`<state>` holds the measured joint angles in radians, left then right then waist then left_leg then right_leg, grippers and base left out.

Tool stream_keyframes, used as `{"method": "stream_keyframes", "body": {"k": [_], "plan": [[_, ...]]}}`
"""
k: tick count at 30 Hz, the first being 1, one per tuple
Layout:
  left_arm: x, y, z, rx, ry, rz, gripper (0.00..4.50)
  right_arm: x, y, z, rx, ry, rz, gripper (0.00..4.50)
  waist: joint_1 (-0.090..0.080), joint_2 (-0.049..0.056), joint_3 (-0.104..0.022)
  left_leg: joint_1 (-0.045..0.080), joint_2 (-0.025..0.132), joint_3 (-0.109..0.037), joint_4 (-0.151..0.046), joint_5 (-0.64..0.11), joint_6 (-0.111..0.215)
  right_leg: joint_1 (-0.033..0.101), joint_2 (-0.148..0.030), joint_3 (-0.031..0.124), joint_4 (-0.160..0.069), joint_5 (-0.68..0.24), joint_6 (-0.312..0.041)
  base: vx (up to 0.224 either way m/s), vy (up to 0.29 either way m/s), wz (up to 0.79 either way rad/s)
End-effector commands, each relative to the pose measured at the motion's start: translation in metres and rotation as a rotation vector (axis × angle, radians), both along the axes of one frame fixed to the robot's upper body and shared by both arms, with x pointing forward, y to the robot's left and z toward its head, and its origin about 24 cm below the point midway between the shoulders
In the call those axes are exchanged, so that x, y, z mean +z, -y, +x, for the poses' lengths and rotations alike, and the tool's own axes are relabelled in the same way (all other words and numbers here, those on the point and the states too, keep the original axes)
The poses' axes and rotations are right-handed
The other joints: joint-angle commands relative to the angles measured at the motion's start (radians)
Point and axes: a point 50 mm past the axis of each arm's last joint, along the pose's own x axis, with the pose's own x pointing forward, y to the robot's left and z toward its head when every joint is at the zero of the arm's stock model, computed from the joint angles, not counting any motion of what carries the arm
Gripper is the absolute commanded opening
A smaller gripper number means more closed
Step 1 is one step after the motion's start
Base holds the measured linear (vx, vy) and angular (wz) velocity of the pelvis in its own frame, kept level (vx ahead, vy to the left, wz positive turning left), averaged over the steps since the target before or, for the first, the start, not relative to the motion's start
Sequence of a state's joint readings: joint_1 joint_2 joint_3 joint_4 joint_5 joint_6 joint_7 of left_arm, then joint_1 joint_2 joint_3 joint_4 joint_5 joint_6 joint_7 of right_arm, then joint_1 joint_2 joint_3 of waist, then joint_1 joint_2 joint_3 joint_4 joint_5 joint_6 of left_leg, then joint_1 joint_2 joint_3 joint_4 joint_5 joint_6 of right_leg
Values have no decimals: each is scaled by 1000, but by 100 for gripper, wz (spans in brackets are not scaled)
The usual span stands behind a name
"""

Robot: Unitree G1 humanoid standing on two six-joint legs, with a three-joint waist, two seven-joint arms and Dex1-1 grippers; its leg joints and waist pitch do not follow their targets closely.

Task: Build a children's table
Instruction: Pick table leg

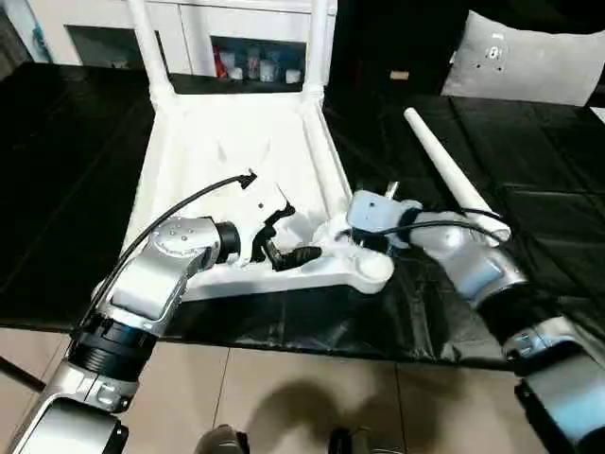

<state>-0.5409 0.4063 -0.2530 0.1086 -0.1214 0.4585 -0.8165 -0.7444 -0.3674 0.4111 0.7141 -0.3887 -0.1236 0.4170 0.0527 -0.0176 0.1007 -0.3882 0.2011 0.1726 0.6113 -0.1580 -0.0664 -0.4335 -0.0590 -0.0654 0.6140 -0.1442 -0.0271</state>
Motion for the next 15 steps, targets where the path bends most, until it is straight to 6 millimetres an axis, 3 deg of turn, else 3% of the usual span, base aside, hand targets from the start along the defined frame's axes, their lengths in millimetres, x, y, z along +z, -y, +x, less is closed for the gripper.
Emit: {"method": "stream_keyframes", "body": {"k": [1,3,7,8,12,15], "plan": [[1,1,-1,0,7,8,450,2,3,0,-16,34,30,442,-2,-5,-97,18,12,0,-59,-255,-2,64,-58,41,-77,-368,-135,0,0,0],[2,1,-1,1,9,9,450,0,2,-2,-7,43,38,416,-4,-6,-97,15,11,0,-58,-252,1,65,-58,42,-77,-366,-126,0,0,0],[2,-1,-1,7,18,24,450,2,7,-3,-17,109,9,416,-5,-3,-98,15,11,1,-58,-243,4,63,-56,41,-76,-353,-128,0,0,0],[3,-2,-1,7,19,26,450,3,8,-3,-21,119,2,390,-6,-4,-99,15,10,1,-57,-244,4,64,-56,41,-75,-352,-129,0,0,0],[3,-4,-1,11,25,37,450,6,13,-1,-45,156,-4,359,-5,0,-97,17,10,0,-57,-258,1,62,-55,41,-76,-363,-126,0,0,0],[4,-5,-1,14,31,46,450,13,15,0,-62,211,6,331,-6,-3,-97,16,9,0,-57,-259,-2,63,-54,41,-76,-365,-117,0,0,0]]}}
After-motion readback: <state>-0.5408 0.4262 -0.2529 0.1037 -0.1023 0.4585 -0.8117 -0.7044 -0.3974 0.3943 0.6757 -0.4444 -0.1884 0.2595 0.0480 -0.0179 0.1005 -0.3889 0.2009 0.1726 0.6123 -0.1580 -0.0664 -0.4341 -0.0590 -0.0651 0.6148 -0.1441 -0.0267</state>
